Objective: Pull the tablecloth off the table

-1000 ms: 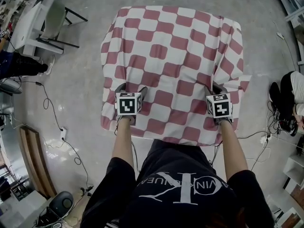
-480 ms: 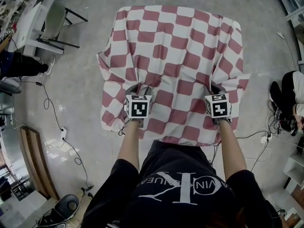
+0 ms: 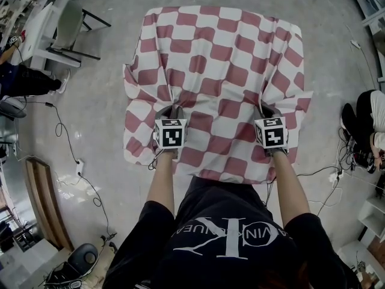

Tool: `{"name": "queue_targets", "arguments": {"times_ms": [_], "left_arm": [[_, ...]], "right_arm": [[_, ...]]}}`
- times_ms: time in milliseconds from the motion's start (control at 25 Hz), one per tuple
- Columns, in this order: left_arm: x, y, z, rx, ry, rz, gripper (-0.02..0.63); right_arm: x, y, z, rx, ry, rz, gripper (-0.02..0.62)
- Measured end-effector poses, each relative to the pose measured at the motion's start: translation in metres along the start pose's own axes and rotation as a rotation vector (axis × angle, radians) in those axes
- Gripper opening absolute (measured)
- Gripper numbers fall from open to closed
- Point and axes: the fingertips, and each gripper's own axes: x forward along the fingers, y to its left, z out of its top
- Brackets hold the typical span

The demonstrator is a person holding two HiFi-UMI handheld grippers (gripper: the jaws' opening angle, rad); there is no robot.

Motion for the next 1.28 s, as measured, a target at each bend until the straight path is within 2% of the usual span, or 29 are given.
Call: {"name": "queue_targets", "arguments": {"times_ms": [400,600,880,1280], "left_arm": [[-0.003,0.001,-0.004,-0.025,-0.007,0.067,0.052],[0.001,-0.011,-0.024,-0.043,-0.028,0.087,0.046],[-0.016,-0.015,-0.022,-0.059,-0.026,0.062,0.044],[-0.035,-0.044,-0.053,-0.068,-0.037,0.001,0.043]], "right_arm": [[-0.003,0.001,-0.003,-0.032,-0.026,0.095,0.034],[-0.002,-0.002,-0.027,-0.027,-0.042,0.111,0.032],[-0.017,-0.003,-0.020,-0.013,-0.049,0.106,0.032],[-0.034,-0.007,-0.046,-0.004,-0.038,0.053,0.031]]}}
